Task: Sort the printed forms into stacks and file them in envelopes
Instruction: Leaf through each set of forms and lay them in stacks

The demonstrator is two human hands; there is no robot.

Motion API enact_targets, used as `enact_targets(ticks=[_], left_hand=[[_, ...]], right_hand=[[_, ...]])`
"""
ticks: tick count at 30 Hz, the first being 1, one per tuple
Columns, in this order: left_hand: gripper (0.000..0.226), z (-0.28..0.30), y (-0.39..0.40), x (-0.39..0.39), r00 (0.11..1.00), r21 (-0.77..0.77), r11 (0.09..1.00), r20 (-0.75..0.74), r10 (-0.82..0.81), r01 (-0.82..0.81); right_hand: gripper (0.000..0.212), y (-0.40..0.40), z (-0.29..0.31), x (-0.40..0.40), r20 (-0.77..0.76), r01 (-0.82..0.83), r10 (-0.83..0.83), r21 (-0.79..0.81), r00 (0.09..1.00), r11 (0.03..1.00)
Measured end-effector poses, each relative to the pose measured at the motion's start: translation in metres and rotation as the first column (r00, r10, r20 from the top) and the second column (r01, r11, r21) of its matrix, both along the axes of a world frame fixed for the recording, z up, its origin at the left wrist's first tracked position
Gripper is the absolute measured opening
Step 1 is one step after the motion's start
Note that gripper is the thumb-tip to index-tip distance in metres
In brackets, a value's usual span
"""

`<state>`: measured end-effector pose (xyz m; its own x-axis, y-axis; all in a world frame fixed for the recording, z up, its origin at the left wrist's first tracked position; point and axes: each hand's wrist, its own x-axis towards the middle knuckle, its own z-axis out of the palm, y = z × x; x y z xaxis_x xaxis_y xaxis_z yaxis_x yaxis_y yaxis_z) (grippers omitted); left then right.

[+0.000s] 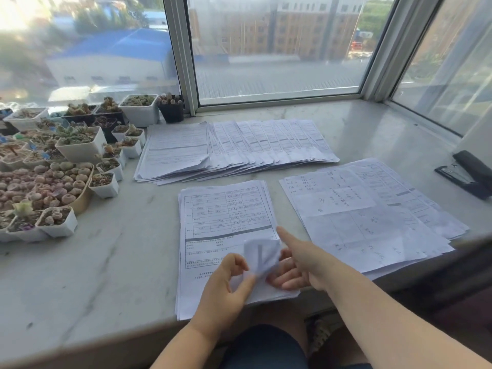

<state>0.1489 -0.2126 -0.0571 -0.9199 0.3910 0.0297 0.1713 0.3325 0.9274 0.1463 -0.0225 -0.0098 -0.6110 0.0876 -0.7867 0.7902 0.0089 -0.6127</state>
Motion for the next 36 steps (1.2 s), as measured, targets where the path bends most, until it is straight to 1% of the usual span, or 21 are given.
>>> enact_targets(ticks=[1, 3, 4, 5, 6, 7, 8, 9, 10, 12, 14, 17, 20, 22, 24, 26, 29, 30, 31, 33, 36], left_hand=[[0.017, 0.001, -0.001, 0.001, 0.997, 0.005, 0.998, 0.05, -0.065, 0.065], [0.018, 0.003, -0.003, 0.0, 0.984, -0.026, 0.988, 0.101, -0.149, 0.152], [0.015, 0.005, -0.004, -0.001, 0.981, -0.037, 0.985, 0.097, -0.165, 0.169], [0.012, 0.008, -0.005, -0.002, 0.982, -0.038, 0.984, 0.078, -0.172, 0.175], [0.01, 0.012, -0.006, -0.003, 0.985, -0.035, 0.985, 0.04, -0.166, 0.168], [0.012, 0.016, -0.007, -0.006, 0.99, -0.03, 0.99, -0.023, -0.141, 0.14], [0.016, 0.022, -0.008, -0.01, 0.99, -0.014, 0.995, -0.102, -0.095, 0.094], [0.018, 0.029, -0.01, -0.015, 0.982, 0.017, 0.999, -0.184, -0.033, 0.037], [0.02, 0.037, -0.011, -0.022, 0.966, 0.059, 0.998, -0.257, 0.035, -0.02], [0.022, 0.054, -0.013, -0.039, 0.921, 0.139, 0.983, -0.354, 0.16, -0.117], [0.024, 0.067, -0.014, -0.061, 0.89, 0.178, 0.968, -0.39, 0.235, -0.177], [0.021, 0.071, -0.017, -0.1, 0.874, 0.128, 0.963, -0.404, 0.27, -0.239], [0.023, 0.064, -0.019, -0.149, 0.859, 0.001, 0.953, -0.432, 0.273, -0.303], [0.028, 0.06, -0.013, -0.185, 0.859, -0.067, 0.945, -0.442, 0.259, -0.32], [0.029, 0.054, -0.002, -0.222, 0.871, -0.154, 0.938, -0.439, 0.218, -0.312], [0.039, 0.044, 0.011, -0.261, 0.893, -0.277, 0.91, -0.414, 0.177, -0.309], [0.07, 0.021, 0.02, -0.311, 0.939, -0.578, 0.78, -0.342, 0.036, -0.241], [0.079, 0.013, 0.021, -0.323, 0.955, -0.643, 0.74, -0.296, -0.005, -0.196], [0.085, 0.006, 0.021, -0.332, 0.966, -0.667, 0.728, -0.258, -0.027, -0.158], [0.087, -0.006, 0.019, -0.341, 0.969, -0.614, 0.776, -0.245, -0.011, -0.146], [0.074, -0.02, 0.012, -0.341, 0.933, -0.485, 0.842, -0.355, 0.055, -0.234]], right_hand=[[0.071, -0.003, -0.004, -0.001, 0.011, 0.014, -0.014, 0.021, 1.0, 1.0], [0.049, -0.011, -0.008, -0.002, -0.045, -0.038, 0.047, 0.18, 0.998, 0.983], [0.036, -0.013, -0.007, -0.001, -0.076, -0.122, 0.152, 0.31, 0.985, 0.943], [0.03, -0.014, -0.006, -0.001, -0.1, -0.188, 0.254, 0.43, 0.962, 0.883], [0.028, -0.014, -0.003, -0.001, -0.137, -0.221, 0.333, 0.511, 0.933, 0.831], [0.027, -0.01, 0.003, -0.001, -0.192, -0.209, 0.354, 0.526, 0.915, 0.824], [0.026, -0.004, 0.011, -0.001, -0.267, -0.164, 0.323, 0.484, 0.908, 0.86], [0.025, 0.006, 0.018, -0.002, -0.346, -0.095, 0.244, 0.397, 0.906, 0.913], [0.024, 0.018, 0.028, -0.004, -0.411, -0.011, 0.137, 0.295, 0.901, 0.955], [0.018, 0.042, 0.046, -0.014, -0.483, 0.171, -0.094, 0.118, 0.871, 0.978], [0.014, 0.063, 0.059, -0.028, -0.516, 0.361, -0.339, -0.06, 0.787, 0.931], [0.021, 0.083, 0.076, -0.058, -0.526, 0.503, -0.585, -0.308, 0.617, 0.807], [0.025, 0.101, 0.084, -0.096, -0.479, 0.568, -0.732, -0.465, 0.484, 0.679], [0.019, 0.111, 0.083, -0.128, -0.443, 0.574, -0.774, -0.52, 0.452, 0.633], [0.015, 0.113, 0.08, -0.16, -0.422, 0.567, -0.775, -0.529, 0.47, 0.632], [0.019, 0.111, 0.072, -0.194, -0.395, 0.557, -0.771, -0.535, 0.499, 0.635], [0.013, 0.099, 0.059, -0.241, -0.362, 0.491, -0.733, -0.564, 0.576, 0.664], [0.012, 0.093, 0.052, -0.255, -0.346, 0.459, -0.716, -0.583, 0.606, 0.67], [0.014, 0.087, 0.045, -0.27, -0.329, 0.432, -0.701, -0.601, 0.633, 0.673], [0.017, 0.073, 0.029, -0.296, -0.305, 0.375, -0.654, -0.622, 0.692, 0.687], [0.019, 0.056, 0.006, -0.326, -0.291, 0.316, -0.558, -0.586, 0.777, 0.746]])
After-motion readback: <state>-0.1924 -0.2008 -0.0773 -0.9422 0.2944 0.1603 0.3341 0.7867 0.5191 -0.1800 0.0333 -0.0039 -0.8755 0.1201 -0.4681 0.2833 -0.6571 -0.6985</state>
